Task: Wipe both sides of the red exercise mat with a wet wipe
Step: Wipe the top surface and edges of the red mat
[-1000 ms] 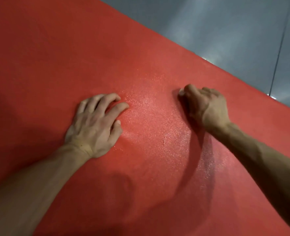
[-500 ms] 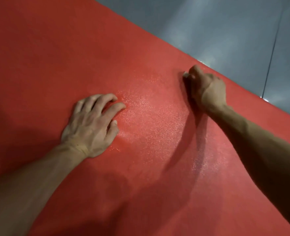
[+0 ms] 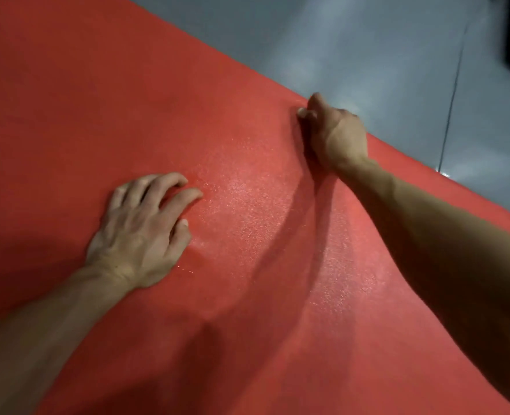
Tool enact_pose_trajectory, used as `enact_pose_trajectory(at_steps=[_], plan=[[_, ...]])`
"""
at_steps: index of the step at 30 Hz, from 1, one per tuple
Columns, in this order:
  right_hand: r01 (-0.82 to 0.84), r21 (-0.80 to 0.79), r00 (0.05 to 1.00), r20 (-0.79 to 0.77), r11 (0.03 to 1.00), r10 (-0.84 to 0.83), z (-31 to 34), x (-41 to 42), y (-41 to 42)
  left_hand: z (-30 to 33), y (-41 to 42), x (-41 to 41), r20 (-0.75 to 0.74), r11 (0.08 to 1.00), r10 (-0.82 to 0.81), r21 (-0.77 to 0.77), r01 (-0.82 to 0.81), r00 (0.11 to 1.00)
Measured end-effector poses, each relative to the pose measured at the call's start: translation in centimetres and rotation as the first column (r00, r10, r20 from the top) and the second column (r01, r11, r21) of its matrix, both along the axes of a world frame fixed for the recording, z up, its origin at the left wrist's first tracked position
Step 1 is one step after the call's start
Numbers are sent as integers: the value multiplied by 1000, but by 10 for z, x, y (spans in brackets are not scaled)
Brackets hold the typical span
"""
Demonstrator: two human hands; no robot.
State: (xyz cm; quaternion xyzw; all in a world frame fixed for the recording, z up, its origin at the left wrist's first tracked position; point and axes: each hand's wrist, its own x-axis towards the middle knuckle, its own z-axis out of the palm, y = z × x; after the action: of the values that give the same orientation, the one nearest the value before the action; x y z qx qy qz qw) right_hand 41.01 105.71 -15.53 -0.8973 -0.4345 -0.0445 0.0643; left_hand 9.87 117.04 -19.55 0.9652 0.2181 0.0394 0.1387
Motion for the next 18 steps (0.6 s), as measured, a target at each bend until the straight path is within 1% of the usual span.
enact_pose_trajectory(at_steps=[1,2,3,4,5,6,7,8,9,10,12,13,14,15,16,17,18], plan=[[-9,8,1000,-19,1000,9,0,-6,1,0,0,1,4,1000,0,-5,0,1000],[-69,6,997,-30,998,69,-1,-22,-4,1,0,1,6,1000,0,-8,0,1000],[-159,11,986,-51,987,159,-3,-46,-12,1,0,1,9,1000,1,-8,0,1000],[-265,31,958,-105,964,267,-6,-76,-24,2,-1,2,13,1000,1,-9,-1,1000],[-389,23,904,-181,921,386,-9,-108,-40,1,0,1,16,1000,1,-5,-1,1000],[-522,1,830,-233,853,507,-9,-140,-61,1,0,0,15,1000,-2,1,2,1000],[-623,-14,761,-241,782,602,-10,-163,-79,1,0,0,14,1000,-7,6,7,1000],[-686,-35,713,-234,727,661,-9,-171,-89,0,1,0,14,1000,-12,6,12,1000],[-693,-32,707,-225,720,670,-9,-161,-90,0,1,1,17,1000,-15,6,15,1000],[-635,-22,761,-185,772,622,-9,-145,-83,-1,1,0,17,1000,-18,6,17,1000],[-428,-13,904,-26,904,427,-10,-95,-64,-1,0,0,23,1000,-9,5,9,1000],[-301,-19,952,53,953,302,-7,-66,-59,-1,0,0,26,1000,-7,4,7,1000],[-208,14,976,71,978,207,-5,-49,-59,-2,-1,1,25,1000,-9,5,9,1000],[-178,46,983,55,983,175,-5,-46,-62,-1,-1,1,20,1000,-9,4,9,1000],[-203,57,979,32,977,202,-4,-59,-67,0,-1,1,18,1000,-4,2,4,1000],[-278,47,959,-41,959,280,-4,-81,-75,1,0,2,18,1000,0,-1,0,1000],[-381,22,915,-134,924,380,-4,-109,-84,1,0,1,18,1000,1,0,-1,1000]])
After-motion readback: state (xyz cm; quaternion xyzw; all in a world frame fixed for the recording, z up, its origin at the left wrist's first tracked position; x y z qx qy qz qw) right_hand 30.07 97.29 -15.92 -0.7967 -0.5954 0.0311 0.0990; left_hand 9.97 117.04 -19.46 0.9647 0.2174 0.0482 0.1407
